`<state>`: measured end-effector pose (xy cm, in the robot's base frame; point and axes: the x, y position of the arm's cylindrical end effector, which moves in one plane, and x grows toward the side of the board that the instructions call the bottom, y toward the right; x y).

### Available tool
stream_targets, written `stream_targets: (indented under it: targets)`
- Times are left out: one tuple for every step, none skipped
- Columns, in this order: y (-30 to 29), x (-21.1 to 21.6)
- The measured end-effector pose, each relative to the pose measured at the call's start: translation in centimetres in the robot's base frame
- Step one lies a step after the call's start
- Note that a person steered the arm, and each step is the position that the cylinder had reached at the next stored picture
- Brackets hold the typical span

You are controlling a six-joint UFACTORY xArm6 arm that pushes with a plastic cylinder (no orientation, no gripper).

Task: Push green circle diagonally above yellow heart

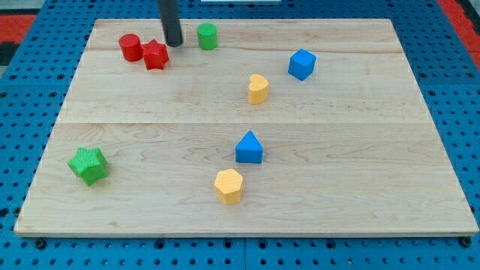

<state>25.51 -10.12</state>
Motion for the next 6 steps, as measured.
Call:
stream_targets:
  targets:
    - [2.6, -0.4]
    - [0.8, -1.6]
    - [1.7, -3.7]
    - [3.7, -1.8]
    - [-0.2, -0.5]
    - [0.9, 7.8]
